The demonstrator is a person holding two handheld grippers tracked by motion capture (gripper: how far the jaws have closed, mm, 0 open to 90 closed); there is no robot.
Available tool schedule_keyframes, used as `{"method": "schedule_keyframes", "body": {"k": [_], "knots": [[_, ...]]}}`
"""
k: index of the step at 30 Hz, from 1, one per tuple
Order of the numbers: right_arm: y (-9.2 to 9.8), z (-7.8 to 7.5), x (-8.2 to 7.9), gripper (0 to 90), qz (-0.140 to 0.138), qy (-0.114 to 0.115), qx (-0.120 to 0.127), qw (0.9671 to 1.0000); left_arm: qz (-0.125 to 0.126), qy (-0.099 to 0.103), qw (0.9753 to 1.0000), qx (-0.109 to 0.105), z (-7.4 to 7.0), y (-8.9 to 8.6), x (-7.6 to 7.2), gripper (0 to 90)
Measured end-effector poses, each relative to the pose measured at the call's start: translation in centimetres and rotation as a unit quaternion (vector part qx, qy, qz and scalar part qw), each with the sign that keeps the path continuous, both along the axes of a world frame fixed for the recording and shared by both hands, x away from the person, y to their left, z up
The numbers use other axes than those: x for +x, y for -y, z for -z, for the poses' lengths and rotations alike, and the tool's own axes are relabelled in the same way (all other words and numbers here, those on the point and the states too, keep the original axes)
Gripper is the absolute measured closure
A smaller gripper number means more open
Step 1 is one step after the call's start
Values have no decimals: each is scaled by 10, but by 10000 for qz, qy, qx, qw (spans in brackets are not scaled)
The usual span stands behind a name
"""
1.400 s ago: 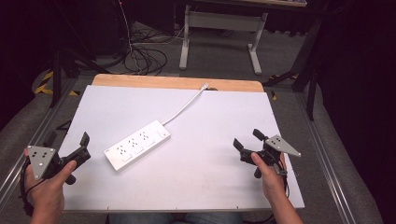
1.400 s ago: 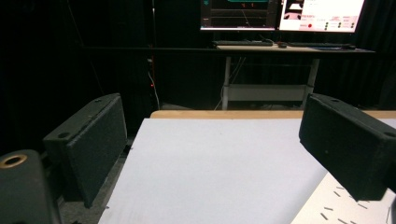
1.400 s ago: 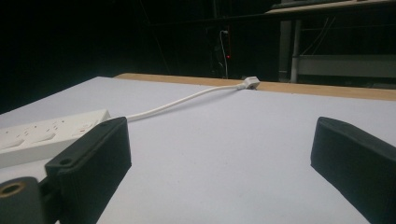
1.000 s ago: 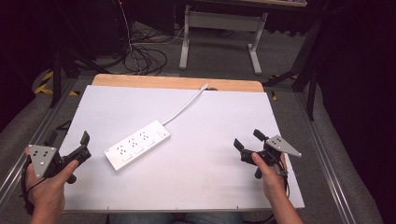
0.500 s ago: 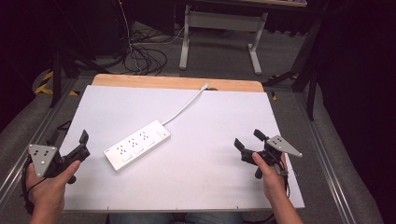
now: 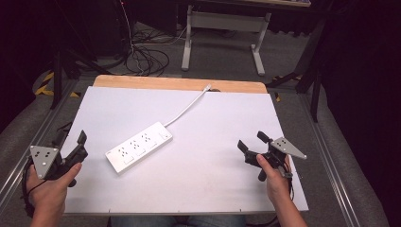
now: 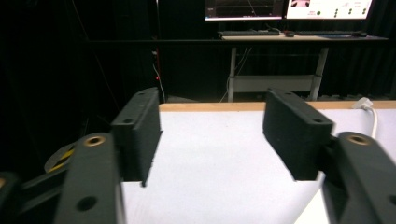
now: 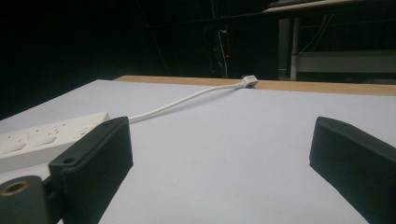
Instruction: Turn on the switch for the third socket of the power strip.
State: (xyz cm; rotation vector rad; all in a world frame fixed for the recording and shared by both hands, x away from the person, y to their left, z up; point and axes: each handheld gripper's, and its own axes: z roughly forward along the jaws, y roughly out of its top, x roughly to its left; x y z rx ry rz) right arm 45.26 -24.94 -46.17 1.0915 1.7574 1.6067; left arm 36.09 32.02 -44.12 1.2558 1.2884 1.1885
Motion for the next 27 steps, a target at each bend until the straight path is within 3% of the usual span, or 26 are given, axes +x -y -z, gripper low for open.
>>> {"method": "schedule_keyframes", "body": {"k": [7,14,21,27], "knots": [[0,0,0,66,1,21,-55,10000,48,-58,10000,4,-1,-2,-1,575],[-1,0,0,67,-26,12,-55,10000,106,-87,9999,60,-1,-2,-1,669],[-1,0,0,67,-45,25,-40,10000,172,-136,9993,308,-1,-3,-1,771],[-1,0,0,68,-38,27,-86,10000,234,-295,9990,225,-2,-7,-2,843]]}}
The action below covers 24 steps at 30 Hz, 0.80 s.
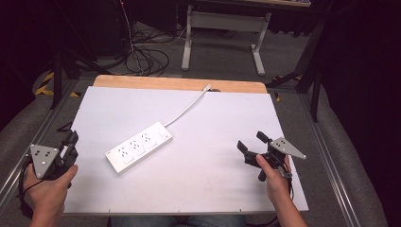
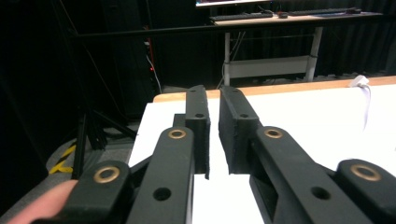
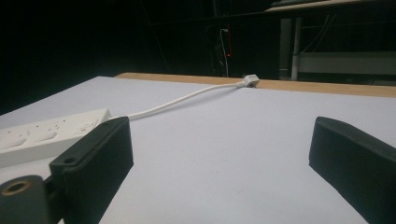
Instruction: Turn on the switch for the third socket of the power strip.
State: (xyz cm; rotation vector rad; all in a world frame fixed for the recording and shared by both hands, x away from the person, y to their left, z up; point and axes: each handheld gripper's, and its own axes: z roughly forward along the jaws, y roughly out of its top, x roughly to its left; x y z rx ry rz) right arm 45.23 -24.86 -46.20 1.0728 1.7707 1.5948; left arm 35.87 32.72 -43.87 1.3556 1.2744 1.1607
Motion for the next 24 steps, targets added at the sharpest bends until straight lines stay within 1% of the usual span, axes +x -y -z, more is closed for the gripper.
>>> {"method": "schedule_keyframes", "body": {"k": [3,5,8,10,13,18,19,20,22,24], "knots": [[0,0,0,68,1,-10,18,10000,40,-11,10000,-18,-1,-1,0,866],[0,0,0,67,3,-9,19,10000,11,2,10000,-39,-2,-1,-1,889],[0,0,0,67,1,-13,21,10000,12,85,10000,-18,-4,-2,-3,898],[0,0,0,68,3,-9,20,10000,30,107,9999,-66,-5,-2,-3,898],[0,0,0,67,6,-9,15,10000,40,106,9999,-89,-5,-2,-3,898],[0,0,0,68,4,-17,14,10000,110,64,9999,-52,-6,-2,-3,898],[0,0,0,68,0,-15,0,10000,139,67,9998,-86,-5,-1,-2,898],[0,0,0,68,0,-18,2,10000,167,49,9998,-50,-5,-1,-2,898],[0,0,0,68,-1,-20,8,10000,207,23,9998,-72,-5,0,-2,899],[0,0,0,69,0,-19,5,10000,244,13,9997,-39,-6,0,-2,898]]}}
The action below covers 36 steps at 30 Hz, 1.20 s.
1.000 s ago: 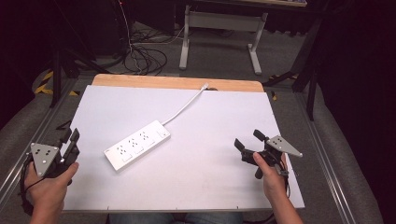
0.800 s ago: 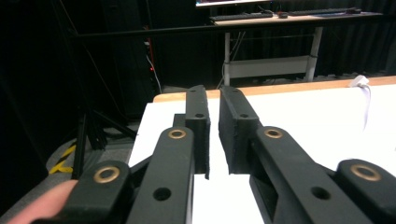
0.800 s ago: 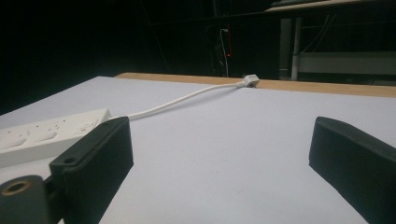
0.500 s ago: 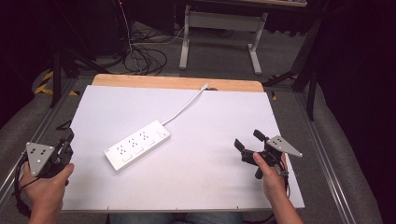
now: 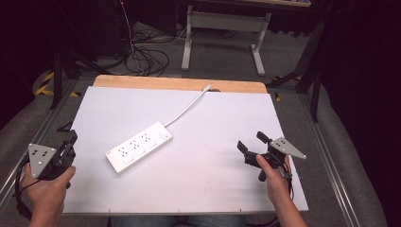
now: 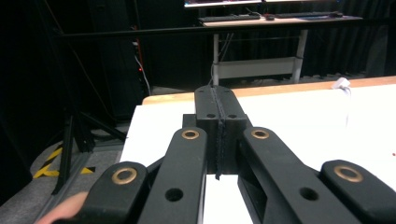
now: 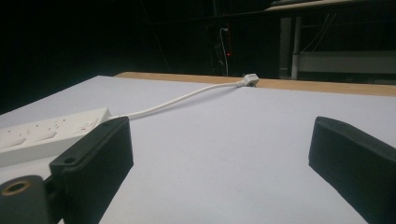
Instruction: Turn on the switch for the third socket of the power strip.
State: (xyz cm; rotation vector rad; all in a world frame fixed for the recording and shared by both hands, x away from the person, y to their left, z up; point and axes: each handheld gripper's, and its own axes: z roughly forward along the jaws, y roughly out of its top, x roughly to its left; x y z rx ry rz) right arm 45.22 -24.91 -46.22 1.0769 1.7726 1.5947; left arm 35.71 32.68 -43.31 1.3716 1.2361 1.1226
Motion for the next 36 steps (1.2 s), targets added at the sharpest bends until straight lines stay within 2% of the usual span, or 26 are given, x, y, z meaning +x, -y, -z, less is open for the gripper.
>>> {"method": "schedule_keyframes", "body": {"k": [7,20,27,36], "knots": [[0,0,0,71,-9,1,6,10000,47,-7,10000,-29,0,0,0,899],[3,0,-3,73,40,-7,22,10000,279,-59,9996,45,0,6,6,899],[5,0,-4,75,72,-3,20,10000,477,-134,9987,133,1,11,9,899],[5,0,-5,75,71,-13,19,10000,576,-186,9981,138,1,12,11,899]]}}
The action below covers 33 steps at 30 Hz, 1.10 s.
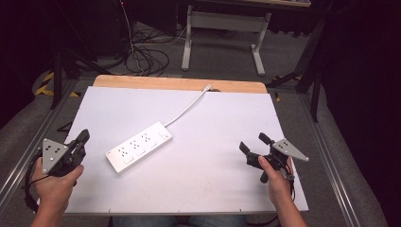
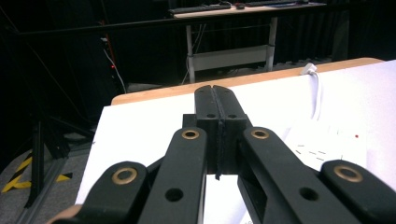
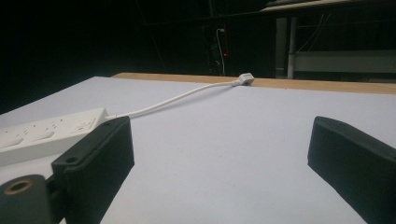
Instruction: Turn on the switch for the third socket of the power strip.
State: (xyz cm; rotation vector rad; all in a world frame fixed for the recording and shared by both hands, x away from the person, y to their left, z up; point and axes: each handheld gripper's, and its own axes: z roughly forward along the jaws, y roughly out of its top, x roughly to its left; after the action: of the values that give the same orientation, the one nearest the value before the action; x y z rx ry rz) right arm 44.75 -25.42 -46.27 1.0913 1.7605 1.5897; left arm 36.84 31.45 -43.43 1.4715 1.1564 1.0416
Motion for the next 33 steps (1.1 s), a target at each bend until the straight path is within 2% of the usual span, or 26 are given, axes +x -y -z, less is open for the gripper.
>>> {"method": "schedule_keyframes", "body": {"k": [5,12,20,29,33], "knots": [[0,0,0,75,-1,-1,0,10000,90,-30,9999,41,0,2,1,899],[1,0,-1,76,7,-2,9,10000,365,-103,9992,120,0,3,3,900],[2,0,-2,78,20,-6,-3,10000,435,-165,9988,144,0,7,6,900],[3,1,-2,78,27,-6,-11,10000,610,-280,9973,282,2,13,9,900],[3,1,-2,78,20,-1,-11,10000,634,-307,9972,262,2,13,9,899]]}}
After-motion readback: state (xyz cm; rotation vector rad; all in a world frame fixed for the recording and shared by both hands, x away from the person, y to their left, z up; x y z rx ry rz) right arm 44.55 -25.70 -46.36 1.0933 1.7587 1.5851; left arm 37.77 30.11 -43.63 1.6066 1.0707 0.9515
